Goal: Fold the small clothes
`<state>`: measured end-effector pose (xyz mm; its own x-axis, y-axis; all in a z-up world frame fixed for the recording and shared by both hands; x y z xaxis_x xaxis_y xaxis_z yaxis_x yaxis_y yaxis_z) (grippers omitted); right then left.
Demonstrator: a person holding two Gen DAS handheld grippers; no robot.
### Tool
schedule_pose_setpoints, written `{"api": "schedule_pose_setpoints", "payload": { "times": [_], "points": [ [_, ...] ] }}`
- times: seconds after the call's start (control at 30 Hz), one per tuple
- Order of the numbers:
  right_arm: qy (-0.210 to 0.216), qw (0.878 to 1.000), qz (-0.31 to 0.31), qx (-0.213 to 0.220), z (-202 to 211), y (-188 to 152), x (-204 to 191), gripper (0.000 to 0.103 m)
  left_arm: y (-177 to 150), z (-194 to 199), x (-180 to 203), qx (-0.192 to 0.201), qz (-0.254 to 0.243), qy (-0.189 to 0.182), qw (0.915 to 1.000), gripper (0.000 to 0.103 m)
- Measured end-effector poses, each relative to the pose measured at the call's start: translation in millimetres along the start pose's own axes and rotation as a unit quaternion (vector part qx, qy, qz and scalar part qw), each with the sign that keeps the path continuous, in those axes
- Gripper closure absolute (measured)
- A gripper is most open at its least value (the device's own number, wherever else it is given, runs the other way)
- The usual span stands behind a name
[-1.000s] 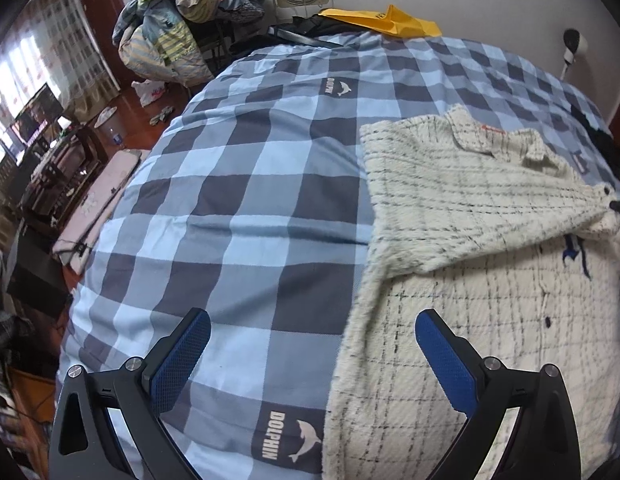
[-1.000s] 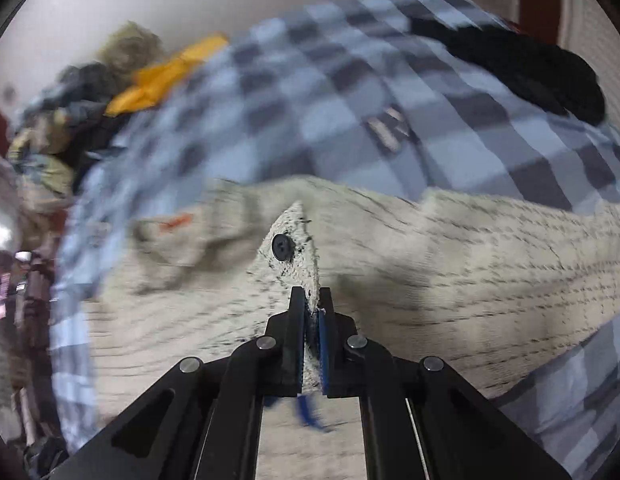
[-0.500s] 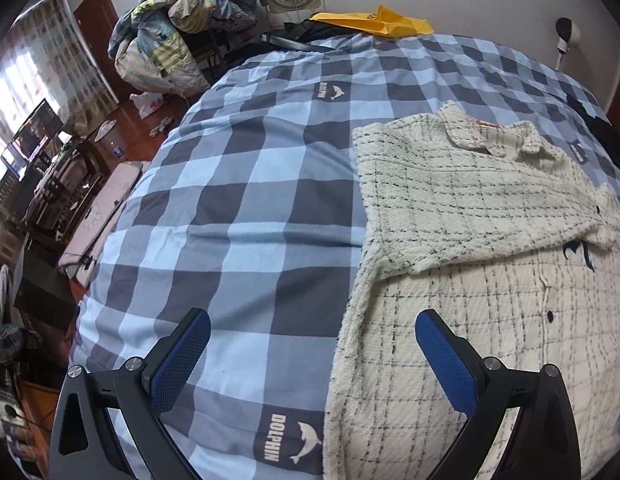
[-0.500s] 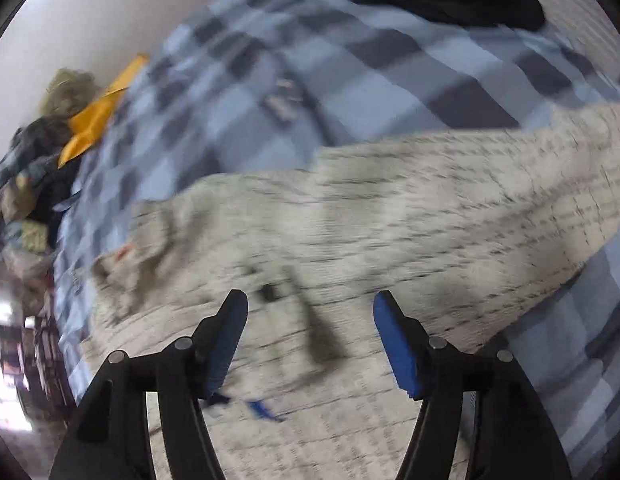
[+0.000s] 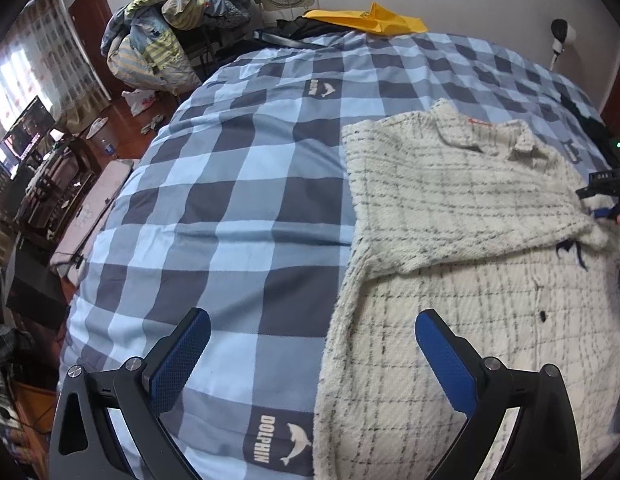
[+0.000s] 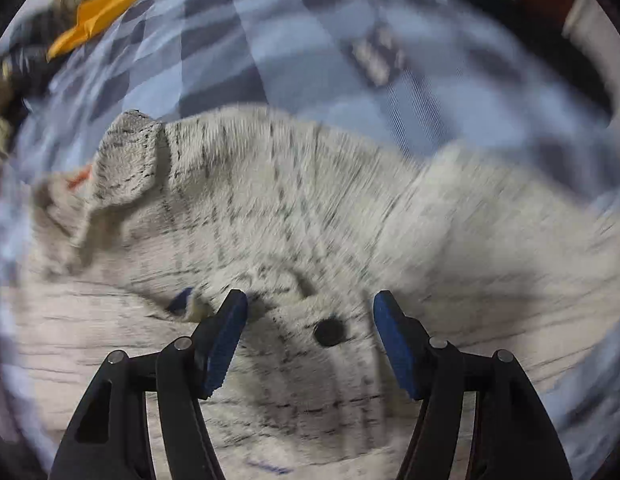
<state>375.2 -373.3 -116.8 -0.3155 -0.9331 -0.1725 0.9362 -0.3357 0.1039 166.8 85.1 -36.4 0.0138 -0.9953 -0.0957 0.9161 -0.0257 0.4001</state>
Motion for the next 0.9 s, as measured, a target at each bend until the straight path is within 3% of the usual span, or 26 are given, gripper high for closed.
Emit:
{"api": "schedule_pose_setpoints", "payload": {
  "times": [0.03, 0.07, 0.17, 0.33, 0.43, 0.53, 0.57, 0.6, 0.73, 0.9],
  "points": [
    [0.038, 0.999, -0.007, -0.020, -4.1, 1.9, 7.3, 0.041, 1.1, -0.3, 1.0, -0.001, 0.000, -0.003, 1.0000, 0.000],
    [0.046, 0.999, -0.009, -0.026, -5.3, 2.9, 10.9, 0.041, 1.7, -0.9, 2.7, -0.002, 0.000, -0.006, 1.0000, 0.000],
    [0.054, 0.998, -0.013, -0.036, -8.9, 6.1, 19.1, 0.041, 0.9, -3.2, 5.2, -0.005, -0.004, -0.001, 1.0000, 0.000],
    [0.050, 0.998, -0.012, -0.024, 2.1, 6.6, 25.2, 0.045, -1.4, -4.8, 2.6, -0.009, -0.001, 0.007, 0.9999, 0.000],
    [0.068, 0.998, -0.012, -0.014, 12.6, -1.6, 25.0, 0.044, -0.1, -4.8, 0.3, -0.009, 0.007, 0.001, 0.9999, 0.000],
    [0.041, 0.999, 0.017, -0.032, 2.1, -10.2, 17.0, 0.046, 0.1, -5.8, 0.6, -0.010, 0.007, 0.000, 0.9999, 0.000],
    [0.034, 0.999, 0.022, -0.032, 1.2, -11.4, 15.2, 0.052, -0.2, -6.1, 0.8, -0.011, 0.006, 0.001, 0.9999, 0.000],
    [0.026, 0.999, 0.027, -0.031, -0.2, -14.0, 14.6, 0.066, -0.3, -6.7, 1.1, -0.011, 0.005, 0.002, 0.9999, 0.000],
    [0.004, 0.999, 0.044, 0.010, 15.3, -18.6, 13.0, 0.087, -0.6, -6.1, 1.4, -0.010, 0.006, 0.000, 0.9999, 0.000],
    [0.027, 0.995, 0.047, 0.085, 73.9, -14.3, 20.8, 0.091, -0.4, -3.1, 0.8, -0.005, 0.008, -0.003, 0.9999, 0.000]
  ]
}}
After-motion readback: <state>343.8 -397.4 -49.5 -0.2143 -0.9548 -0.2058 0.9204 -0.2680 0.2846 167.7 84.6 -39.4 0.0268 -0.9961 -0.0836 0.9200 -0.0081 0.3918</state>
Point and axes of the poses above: each gripper's, at about its wrist camera, not at the fingertips, and z roughly against the way its jaws point, x to its right, y to its top, the point moved 3 cm from there along -z, roughly the way its jaws point, and after that the axes turned 5 degrees about -x, right-handed, at the moved point
